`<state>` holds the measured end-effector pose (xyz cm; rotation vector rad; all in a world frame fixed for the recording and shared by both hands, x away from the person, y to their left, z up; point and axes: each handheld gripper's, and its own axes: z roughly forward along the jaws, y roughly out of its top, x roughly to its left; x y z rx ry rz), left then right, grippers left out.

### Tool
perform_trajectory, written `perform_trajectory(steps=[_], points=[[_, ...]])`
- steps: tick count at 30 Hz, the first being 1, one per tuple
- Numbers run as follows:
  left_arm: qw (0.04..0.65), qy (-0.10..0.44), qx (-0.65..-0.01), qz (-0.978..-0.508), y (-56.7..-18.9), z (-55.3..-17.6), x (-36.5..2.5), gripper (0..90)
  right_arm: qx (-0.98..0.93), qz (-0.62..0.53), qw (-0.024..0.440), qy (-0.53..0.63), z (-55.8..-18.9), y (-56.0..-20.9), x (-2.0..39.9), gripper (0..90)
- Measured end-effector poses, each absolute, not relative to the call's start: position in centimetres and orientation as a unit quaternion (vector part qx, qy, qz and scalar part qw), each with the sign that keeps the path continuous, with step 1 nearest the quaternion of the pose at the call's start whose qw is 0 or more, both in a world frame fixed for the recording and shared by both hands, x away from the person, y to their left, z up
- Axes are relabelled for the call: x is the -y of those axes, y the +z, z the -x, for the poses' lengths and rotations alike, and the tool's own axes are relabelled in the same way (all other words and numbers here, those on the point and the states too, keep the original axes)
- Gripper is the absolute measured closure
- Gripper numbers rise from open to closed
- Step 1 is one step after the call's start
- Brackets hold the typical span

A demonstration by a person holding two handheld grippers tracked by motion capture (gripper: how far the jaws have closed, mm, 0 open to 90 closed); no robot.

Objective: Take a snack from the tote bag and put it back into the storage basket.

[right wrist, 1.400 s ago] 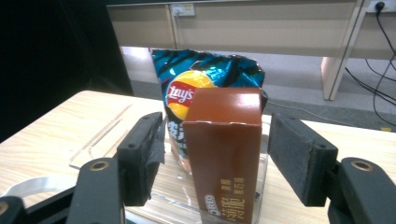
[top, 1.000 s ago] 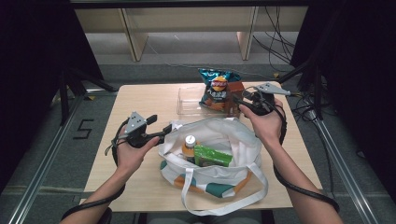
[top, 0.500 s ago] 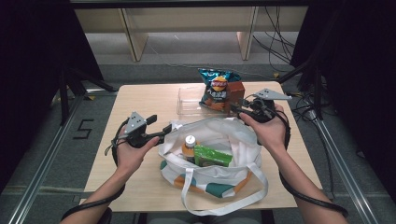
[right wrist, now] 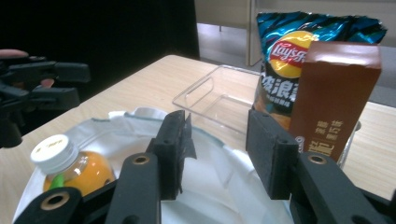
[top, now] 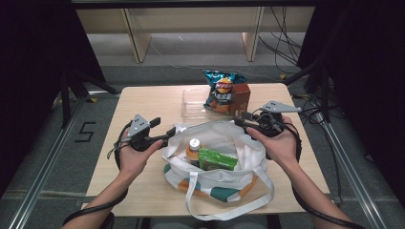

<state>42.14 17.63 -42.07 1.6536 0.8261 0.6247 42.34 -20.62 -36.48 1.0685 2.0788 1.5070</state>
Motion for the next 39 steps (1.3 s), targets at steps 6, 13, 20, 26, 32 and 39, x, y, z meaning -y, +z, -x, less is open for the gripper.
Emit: perform_trajectory(steps=[6,13,20,26,32,39], points=[[0.561,0.264,-0.352,-0.702,-42.1,-42.1,-17.7,27.2,-0.743,-0.377,0.166,0.529,-41.4,-37.1,20.4,57.8],[0.561,0.264,-0.35,-0.702,-42.2,-42.2,-17.7,27.2,-0.754,-0.369,0.148,0.523,-39.9,-37.3,20.0,57.1],[0.561,0.261,-0.349,-0.704,-42.2,-42.4,-17.5,27.2,-0.771,-0.34,0.131,0.522,-39.3,-37.7,19.8,56.5],[0.561,0.254,-0.351,-0.705,-42.5,-42.4,-17.2,27.2,-0.772,-0.349,0.105,0.52,-38.8,-37.8,19.4,55.7],[0.562,0.257,-0.349,-0.704,-42.3,-42.4,-17.3,27.1,-0.777,-0.335,0.108,0.522,-38.9,-37.9,19.4,55.5],[0.561,0.256,-0.349,-0.706,-42.3,-42.3,-17.2,27.1,-0.777,-0.336,0.103,0.522,-38.8,-37.9,19.3,55.1]])
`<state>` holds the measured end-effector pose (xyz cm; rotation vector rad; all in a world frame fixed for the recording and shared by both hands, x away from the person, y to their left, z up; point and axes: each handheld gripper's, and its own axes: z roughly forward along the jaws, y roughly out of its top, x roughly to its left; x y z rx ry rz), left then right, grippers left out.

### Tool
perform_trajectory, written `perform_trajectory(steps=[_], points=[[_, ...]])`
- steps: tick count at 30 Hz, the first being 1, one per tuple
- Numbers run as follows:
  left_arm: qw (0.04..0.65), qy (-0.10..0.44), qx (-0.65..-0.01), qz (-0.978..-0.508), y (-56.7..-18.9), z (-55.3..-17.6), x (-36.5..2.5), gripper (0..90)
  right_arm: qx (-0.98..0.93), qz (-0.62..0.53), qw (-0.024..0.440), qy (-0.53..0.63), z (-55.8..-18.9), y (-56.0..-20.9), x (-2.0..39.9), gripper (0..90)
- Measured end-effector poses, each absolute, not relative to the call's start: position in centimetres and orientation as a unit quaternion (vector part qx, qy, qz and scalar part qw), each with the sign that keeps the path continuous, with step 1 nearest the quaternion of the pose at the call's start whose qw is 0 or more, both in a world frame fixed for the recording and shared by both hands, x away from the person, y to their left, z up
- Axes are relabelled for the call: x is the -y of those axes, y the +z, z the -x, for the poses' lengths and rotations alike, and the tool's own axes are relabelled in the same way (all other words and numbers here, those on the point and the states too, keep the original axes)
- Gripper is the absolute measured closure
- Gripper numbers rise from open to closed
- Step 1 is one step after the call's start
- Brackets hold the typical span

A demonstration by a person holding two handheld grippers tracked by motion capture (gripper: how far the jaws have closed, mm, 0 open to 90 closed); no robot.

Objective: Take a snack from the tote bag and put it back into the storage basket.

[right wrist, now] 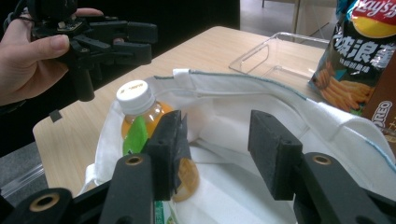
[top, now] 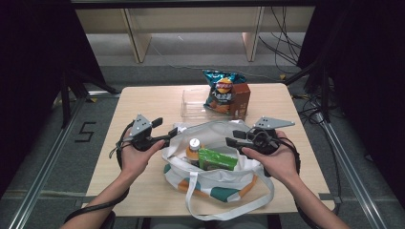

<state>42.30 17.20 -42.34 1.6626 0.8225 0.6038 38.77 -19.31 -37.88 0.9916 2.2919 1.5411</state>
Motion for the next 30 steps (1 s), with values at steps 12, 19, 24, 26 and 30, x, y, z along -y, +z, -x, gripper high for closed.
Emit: perform_trajectory(steps=[12,19,24,26,30], points=[[0.563,0.264,-0.344,-0.704,-42.0,-42.2,-17.4,27.1,-0.791,-0.317,0.085,0.517,-38.4,-37.8,19.1,54.0],[0.561,0.268,-0.345,-0.703,-41.9,-42.1,-17.6,27.1,-0.808,-0.285,0.07,0.51,-37.8,-38.1,18.8,54.4],[0.562,0.263,-0.35,-0.701,-42.0,-42.0,-17.5,27.1,-0.818,-0.281,0.054,0.499,-37.2,-38.2,18.5,54.8],[0.565,0.261,-0.352,-0.699,-42.0,-42.0,-17.5,27.1,-0.822,-0.275,0.047,0.496,-37.1,-38.3,18.4,55.0],[0.563,0.264,-0.348,-0.702,-42.0,-42.1,-17.6,27.1,-0.831,-0.271,0.039,0.484,-36.8,-38.6,18.3,55.8]])
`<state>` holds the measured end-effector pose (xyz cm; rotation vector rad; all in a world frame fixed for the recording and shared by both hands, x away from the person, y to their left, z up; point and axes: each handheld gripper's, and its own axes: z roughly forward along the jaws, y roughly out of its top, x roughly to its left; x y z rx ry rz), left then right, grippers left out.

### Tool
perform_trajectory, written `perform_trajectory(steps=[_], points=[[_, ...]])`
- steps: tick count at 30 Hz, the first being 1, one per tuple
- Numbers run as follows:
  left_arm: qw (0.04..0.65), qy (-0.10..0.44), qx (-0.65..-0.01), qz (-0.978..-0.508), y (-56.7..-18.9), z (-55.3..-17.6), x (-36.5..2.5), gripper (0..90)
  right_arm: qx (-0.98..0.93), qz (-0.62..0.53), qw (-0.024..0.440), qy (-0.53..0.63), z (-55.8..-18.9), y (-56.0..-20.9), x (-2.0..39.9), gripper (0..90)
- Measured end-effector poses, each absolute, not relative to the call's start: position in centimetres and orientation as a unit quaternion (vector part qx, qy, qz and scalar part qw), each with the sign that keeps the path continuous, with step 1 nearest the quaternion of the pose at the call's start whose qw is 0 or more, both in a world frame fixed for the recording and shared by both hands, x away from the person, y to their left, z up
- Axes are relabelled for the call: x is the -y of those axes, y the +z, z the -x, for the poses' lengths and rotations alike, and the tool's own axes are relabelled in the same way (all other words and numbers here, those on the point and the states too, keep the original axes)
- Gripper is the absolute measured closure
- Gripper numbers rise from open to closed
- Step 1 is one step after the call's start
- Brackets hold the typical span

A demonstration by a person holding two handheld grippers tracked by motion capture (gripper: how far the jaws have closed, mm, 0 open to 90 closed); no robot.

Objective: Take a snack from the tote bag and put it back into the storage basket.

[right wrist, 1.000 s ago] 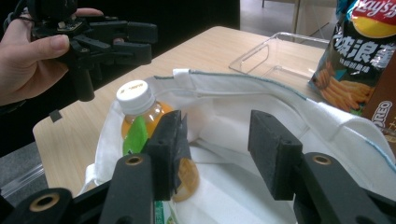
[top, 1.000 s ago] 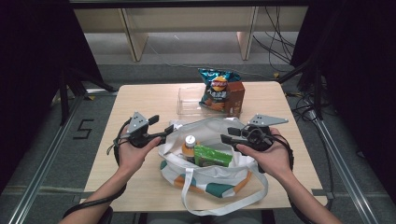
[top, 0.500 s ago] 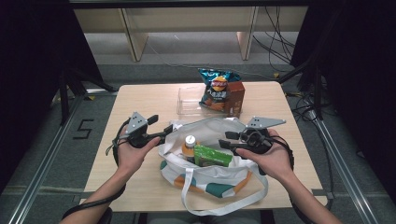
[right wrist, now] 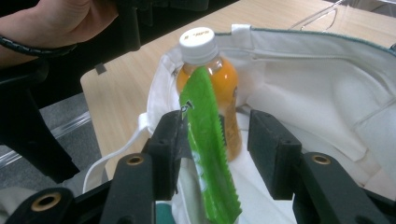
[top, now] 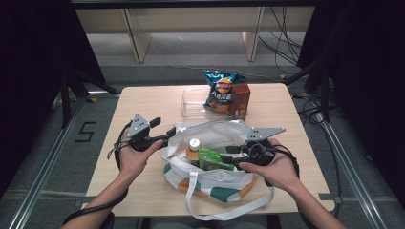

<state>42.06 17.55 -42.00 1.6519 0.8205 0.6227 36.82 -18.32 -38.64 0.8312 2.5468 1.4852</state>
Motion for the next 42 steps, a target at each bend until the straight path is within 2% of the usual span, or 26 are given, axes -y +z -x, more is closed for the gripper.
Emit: perform_trajectory(steps=[11,14,18,19,20,23,29,33,42], points=[[0.561,0.265,-0.348,-0.703,-42.0,-42.1,-17.5,27.1,-0.844,-0.274,0.025,0.46,-36.6,-39.6,18.3,58.1],[0.561,0.265,-0.348,-0.703,-42.0,-42.1,-17.5,27.1,-0.846,-0.271,0.038,0.457,-36.8,-40.0,18.3,60.7],[0.561,0.265,-0.347,-0.703,-42.0,-42.0,-17.5,27.1,-0.851,-0.266,0.035,0.451,-36.8,-40.2,18.3,68.2],[0.561,0.265,-0.347,-0.703,-42.0,-42.0,-17.5,27.1,-0.857,-0.264,0.029,0.442,-36.6,-40.2,18.3,74.3],[0.561,0.265,-0.347,-0.703,-42.0,-42.0,-17.5,27.1,-0.857,-0.264,0.029,0.442,-36.6,-40.2,18.3,74.3],[0.561,0.265,-0.346,-0.704,-42.0,-42.0,-17.4,27.1,-0.861,-0.259,0.03,0.437,-36.5,-40.2,18.3,81.5],[0.561,0.264,-0.347,-0.704,-42.0,-42.0,-17.4,27.1,-0.865,-0.246,0.058,0.433,-36.5,-40.0,18.5,89.7],[0.561,0.266,-0.347,-0.703,-42.0,-42.1,-17.5,27.1,-0.862,-0.238,0.078,0.441,-36.4,-39.6,18.5,90.0],[0.562,0.265,-0.349,-0.702,-42.0,-42.0,-17.4,27.1,-0.855,-0.241,0.09,0.451,-36.3,-38.9,18.8,90.0]])
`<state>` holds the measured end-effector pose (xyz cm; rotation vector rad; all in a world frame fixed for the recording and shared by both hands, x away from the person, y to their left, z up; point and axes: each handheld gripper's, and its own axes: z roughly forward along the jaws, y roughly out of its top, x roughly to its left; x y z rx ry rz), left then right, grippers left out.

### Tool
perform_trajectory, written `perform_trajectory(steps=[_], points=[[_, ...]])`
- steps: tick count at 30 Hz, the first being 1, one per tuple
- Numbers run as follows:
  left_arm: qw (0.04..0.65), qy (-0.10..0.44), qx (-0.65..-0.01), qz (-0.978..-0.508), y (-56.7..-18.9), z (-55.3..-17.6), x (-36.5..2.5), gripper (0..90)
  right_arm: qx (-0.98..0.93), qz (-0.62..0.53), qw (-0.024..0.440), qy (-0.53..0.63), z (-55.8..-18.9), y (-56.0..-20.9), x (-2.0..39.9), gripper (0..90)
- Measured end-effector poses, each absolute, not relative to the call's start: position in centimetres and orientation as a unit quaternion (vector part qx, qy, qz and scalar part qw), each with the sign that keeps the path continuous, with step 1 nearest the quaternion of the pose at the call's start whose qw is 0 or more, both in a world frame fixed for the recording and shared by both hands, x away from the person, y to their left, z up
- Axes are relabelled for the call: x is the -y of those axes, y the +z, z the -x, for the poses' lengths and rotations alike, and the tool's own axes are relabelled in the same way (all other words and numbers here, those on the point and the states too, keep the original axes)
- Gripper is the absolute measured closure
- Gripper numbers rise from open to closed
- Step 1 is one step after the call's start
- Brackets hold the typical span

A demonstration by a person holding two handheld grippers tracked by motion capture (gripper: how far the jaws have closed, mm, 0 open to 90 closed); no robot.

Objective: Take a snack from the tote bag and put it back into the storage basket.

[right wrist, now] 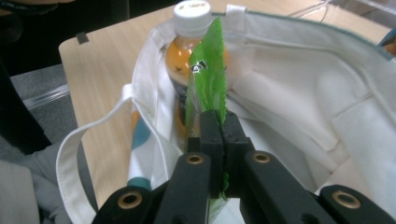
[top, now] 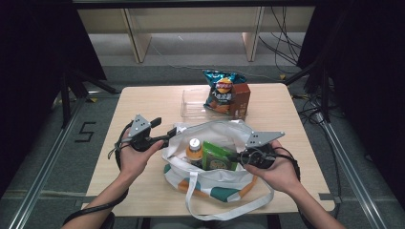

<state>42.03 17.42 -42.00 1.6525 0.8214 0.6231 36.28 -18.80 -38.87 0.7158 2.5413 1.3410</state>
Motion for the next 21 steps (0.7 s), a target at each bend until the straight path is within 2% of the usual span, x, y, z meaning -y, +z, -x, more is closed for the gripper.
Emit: perform_trajectory(steps=[21], points=[[0.559,0.265,-0.351,-0.703,-42.0,-42.0,-17.4,27.1,-0.828,-0.254,0.13,0.482,-36.6,-37.1,19.7,90.0]])
